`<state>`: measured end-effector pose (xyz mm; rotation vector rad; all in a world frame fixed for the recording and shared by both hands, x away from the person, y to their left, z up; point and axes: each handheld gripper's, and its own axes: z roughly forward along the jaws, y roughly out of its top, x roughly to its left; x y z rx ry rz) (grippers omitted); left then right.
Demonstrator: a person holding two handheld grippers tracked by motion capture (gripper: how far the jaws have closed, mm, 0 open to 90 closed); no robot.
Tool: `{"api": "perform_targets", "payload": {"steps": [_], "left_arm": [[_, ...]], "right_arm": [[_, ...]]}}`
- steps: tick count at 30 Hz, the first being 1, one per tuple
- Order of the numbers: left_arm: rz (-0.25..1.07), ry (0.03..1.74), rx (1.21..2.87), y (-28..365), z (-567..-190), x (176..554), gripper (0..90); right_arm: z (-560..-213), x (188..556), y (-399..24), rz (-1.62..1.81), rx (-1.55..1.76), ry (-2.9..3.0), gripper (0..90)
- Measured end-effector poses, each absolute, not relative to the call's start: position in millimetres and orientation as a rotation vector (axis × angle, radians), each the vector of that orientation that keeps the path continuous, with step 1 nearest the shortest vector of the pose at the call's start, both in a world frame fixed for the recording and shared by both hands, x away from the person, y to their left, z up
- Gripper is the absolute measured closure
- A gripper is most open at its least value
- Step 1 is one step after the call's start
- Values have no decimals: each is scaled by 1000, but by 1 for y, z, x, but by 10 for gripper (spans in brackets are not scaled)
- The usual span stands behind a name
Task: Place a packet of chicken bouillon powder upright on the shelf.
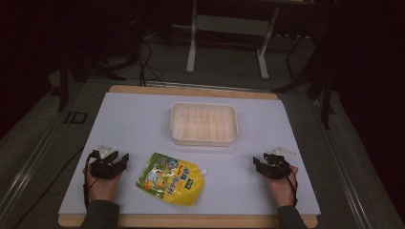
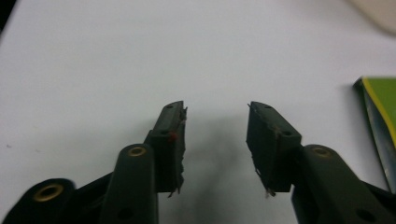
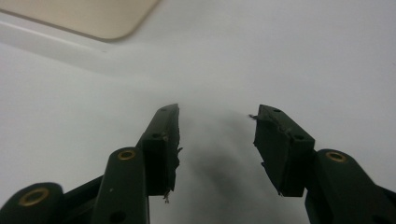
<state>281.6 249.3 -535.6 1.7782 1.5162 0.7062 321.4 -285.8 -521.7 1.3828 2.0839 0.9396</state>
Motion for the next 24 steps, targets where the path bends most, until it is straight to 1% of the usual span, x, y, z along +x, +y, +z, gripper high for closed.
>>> {"api": "perform_targets", "payload": {"steps": [1,6,10,19,24], "left_arm": [[697,1498,1765,251,-535,281,570],[706,1469,1778,254,-536,280,580],[709,1454,1779,254,-536,280,582],[719,1460,1780,254,-538,280,579],[726,1456,1777,253,-539,280,553]], "right_arm": [[-521,319,-283,958,1376,2102,516],[-517,313,-279,1018,1396,2146,524],[-512,308,-273,1055,1384,2180,549],[-504,300,-248,1118,1319,2320,533],[-500,291,-237,1130,1265,2382,504]]}}
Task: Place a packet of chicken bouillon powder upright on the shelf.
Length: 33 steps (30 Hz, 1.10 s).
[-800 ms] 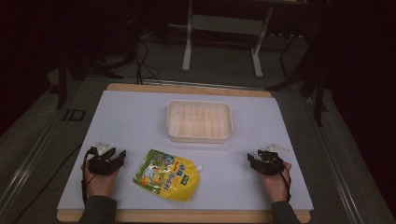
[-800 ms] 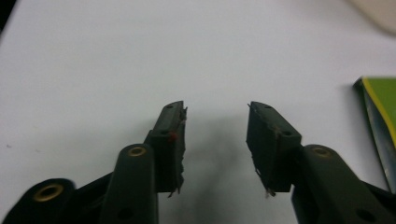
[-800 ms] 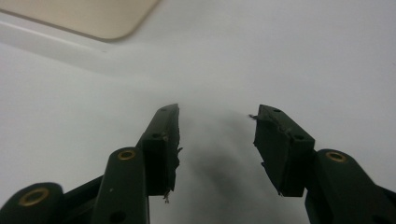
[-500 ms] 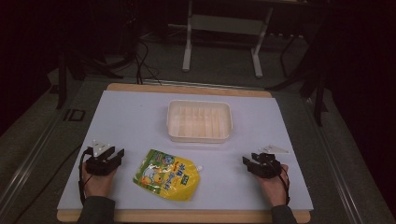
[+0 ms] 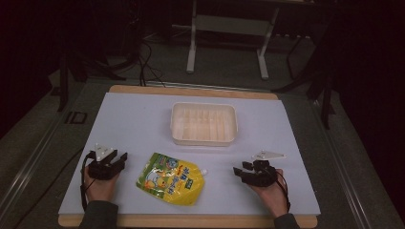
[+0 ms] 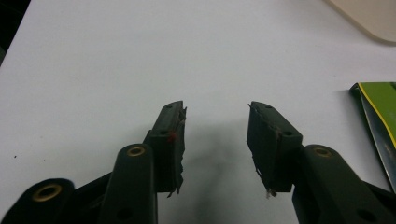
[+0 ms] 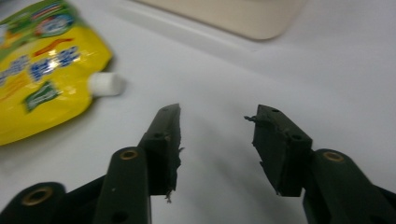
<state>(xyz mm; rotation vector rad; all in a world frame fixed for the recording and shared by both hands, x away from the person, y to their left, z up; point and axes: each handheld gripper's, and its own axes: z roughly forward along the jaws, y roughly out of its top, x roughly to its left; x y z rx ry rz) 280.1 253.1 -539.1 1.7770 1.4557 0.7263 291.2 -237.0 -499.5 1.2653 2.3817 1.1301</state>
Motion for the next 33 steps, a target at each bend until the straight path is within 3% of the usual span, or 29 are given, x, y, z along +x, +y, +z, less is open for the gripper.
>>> {"api": "perform_targets", "payload": {"steps": [33], "left_arm": [[745,1441,1799,249,-540,280,546]], "right_arm": [[-508,260,-181,1251,1239,2591,408]]}}
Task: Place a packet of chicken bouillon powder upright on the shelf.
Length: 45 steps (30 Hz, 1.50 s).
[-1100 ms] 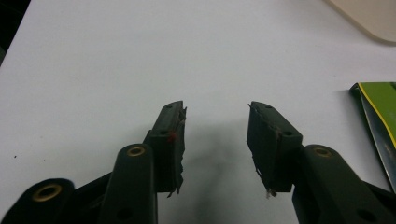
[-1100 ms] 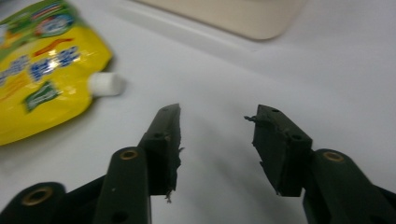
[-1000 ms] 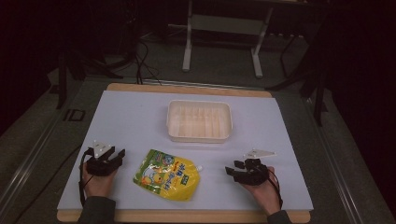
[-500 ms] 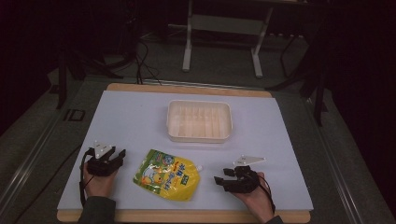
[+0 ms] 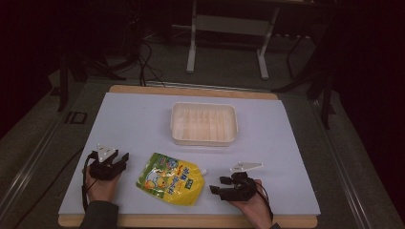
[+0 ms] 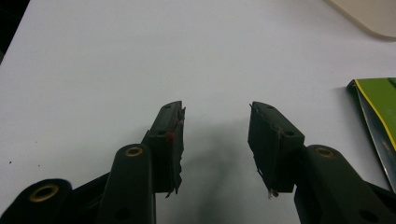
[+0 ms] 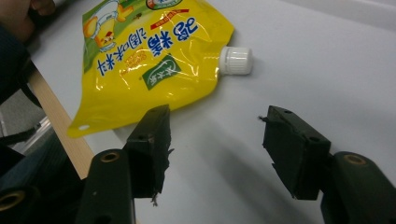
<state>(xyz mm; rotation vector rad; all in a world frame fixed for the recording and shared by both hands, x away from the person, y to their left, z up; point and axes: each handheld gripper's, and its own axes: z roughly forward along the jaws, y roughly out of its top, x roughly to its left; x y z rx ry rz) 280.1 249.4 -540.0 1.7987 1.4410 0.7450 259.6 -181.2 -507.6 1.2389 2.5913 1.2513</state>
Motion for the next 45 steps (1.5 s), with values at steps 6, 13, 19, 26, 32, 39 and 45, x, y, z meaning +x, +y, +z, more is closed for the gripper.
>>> {"api": "perform_targets", "payload": {"steps": [6,13,19,26,32,39,45], "left_arm": [[753,1433,1809,248,-540,280,558],[752,1434,1811,248,-540,280,557],[756,1436,1809,248,-540,280,557],[764,1441,1802,248,-540,279,560],[762,1440,1801,248,-540,279,559],[765,1437,1801,248,-540,279,558],[768,1436,1802,248,-540,279,557]], "right_arm": [[-508,259,-173,1258,1230,2609,405],[-508,257,-165,1275,1230,2635,398],[-511,258,-158,1269,1231,2655,397],[-513,258,-149,1301,1255,2673,393],[-514,259,-141,1292,1254,2680,391],[-520,256,-138,1286,1286,2697,379],[-524,257,-137,1306,1346,2714,376]]}}
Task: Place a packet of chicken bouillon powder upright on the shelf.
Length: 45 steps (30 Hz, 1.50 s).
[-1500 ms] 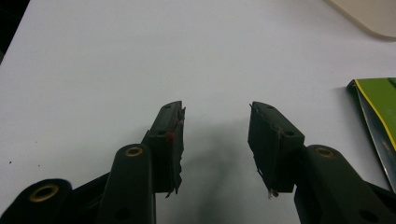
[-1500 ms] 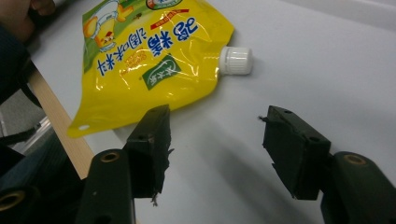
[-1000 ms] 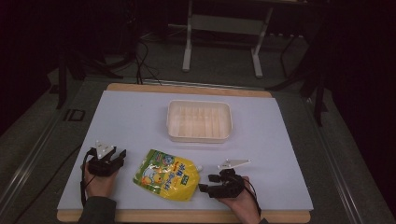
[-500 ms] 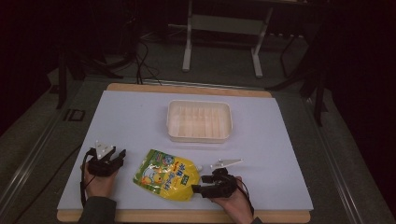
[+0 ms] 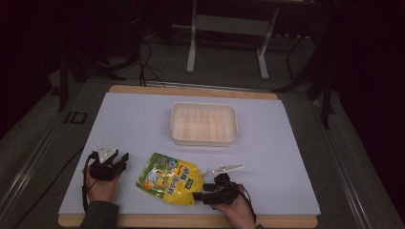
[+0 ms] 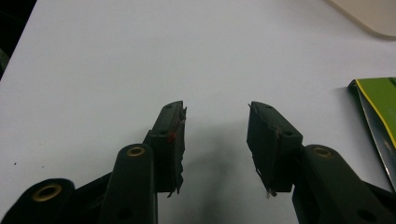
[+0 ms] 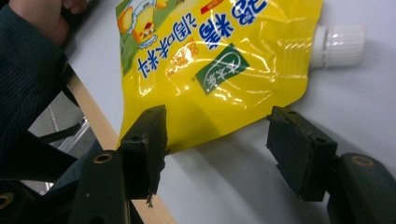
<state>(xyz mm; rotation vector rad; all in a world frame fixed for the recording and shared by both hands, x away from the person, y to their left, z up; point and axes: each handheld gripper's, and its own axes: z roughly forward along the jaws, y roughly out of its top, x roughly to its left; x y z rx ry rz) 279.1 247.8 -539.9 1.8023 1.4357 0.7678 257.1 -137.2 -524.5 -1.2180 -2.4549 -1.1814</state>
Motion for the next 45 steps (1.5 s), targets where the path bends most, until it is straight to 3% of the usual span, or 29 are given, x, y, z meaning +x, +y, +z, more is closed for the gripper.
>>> {"api": "perform_targets", "payload": {"steps": [16,28,45], "left_arm": [[773,1432,1807,247,-540,279,556],[774,1434,1804,247,-540,279,551],[772,1437,1801,247,-540,279,547]], "right_arm": [[-528,263,-134,-1141,-1236,-2395,384],[-529,279,-132,-1135,-1265,-2361,472],[-506,291,-111,-1242,-1187,-2308,514]]}}
